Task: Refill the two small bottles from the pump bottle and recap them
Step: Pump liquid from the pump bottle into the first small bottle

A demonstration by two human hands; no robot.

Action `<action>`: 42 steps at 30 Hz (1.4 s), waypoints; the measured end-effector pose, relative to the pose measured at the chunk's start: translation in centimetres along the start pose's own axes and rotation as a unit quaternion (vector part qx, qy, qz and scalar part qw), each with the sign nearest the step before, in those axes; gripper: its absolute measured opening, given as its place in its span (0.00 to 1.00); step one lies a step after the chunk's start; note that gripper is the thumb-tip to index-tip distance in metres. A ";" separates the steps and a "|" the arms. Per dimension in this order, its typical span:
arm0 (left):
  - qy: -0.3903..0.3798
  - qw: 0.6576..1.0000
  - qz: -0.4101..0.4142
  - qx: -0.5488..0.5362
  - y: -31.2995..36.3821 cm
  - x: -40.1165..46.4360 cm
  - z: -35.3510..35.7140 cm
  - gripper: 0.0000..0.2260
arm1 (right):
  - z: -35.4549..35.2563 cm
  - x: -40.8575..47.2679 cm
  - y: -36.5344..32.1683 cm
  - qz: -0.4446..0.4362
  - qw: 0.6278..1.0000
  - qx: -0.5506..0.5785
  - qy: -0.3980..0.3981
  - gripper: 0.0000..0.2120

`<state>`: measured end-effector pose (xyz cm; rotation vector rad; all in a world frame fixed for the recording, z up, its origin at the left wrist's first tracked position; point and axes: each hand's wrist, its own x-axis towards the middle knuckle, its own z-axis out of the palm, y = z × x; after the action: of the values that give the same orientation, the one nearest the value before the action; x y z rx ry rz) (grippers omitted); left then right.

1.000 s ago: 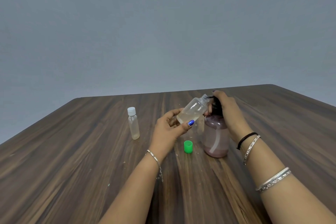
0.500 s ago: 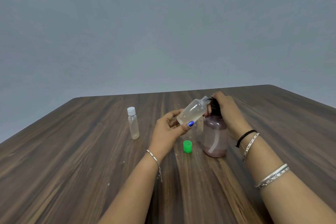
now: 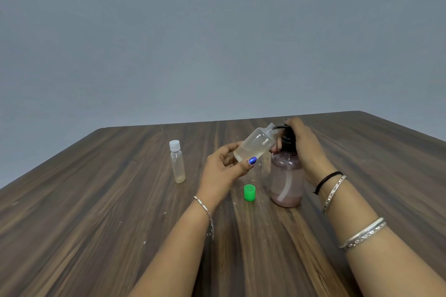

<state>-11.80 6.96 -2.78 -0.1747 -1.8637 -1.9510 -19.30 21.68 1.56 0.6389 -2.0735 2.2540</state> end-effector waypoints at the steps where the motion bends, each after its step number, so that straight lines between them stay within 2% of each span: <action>1: -0.001 1.000 -0.001 -0.001 0.0 -0.1 0.0 0.16 | 0.0 0.1 0.0 -0.007 1.000 -0.008 0.000 0.27; 12: 0.002 1.000 -0.004 -0.010 0.0 -0.1 0.1 0.15 | -0.1 0.1 0.3 -0.017 1.000 -0.017 0.007 0.31; 18: 0.002 1.000 -0.007 -0.012 -0.1 -0.1 0.1 0.16 | 0.2 0.2 -0.2 -0.002 1.000 -0.002 -0.011 0.25; 22: 0.001 1.000 -0.004 -0.012 -0.1 -0.2 -0.1 0.16 | 0.2 0.1 0.0 -0.011 1.000 0.000 -0.013 0.24; 26: 0.002 1.000 -0.008 -0.024 -0.2 -0.1 -0.1 0.15 | -0.2 0.0 -0.7 0.041 0.998 -0.013 -0.037 0.25; 31: 0.004 1.000 -0.007 -0.027 -0.1 0.2 -0.1 0.16 | -0.9 0.3 -4.5 0.094 0.979 -0.172 -0.056 0.20; 36: 0.009 1.000 -0.009 -0.025 0.0 0.2 -0.1 0.16 | -0.1 2.7 -7.7 0.095 0.921 -0.371 -0.076 0.18; 39: 0.011 1.000 -0.010 -0.022 -0.1 0.2 -0.1 0.16 | 1.2 3.0 -8.3 0.080 0.888 -0.439 -0.107 0.13; 42: 0.015 1.000 -0.017 -0.020 -0.3 0.2 -0.2 0.16 | 1.9 3.6 -6.9 0.122 0.878 -0.446 -0.123 0.12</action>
<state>-12.08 6.72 -2.99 -0.1255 -1.8224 -2.0035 -20.15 19.78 9.30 0.6071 -3.0622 1.0295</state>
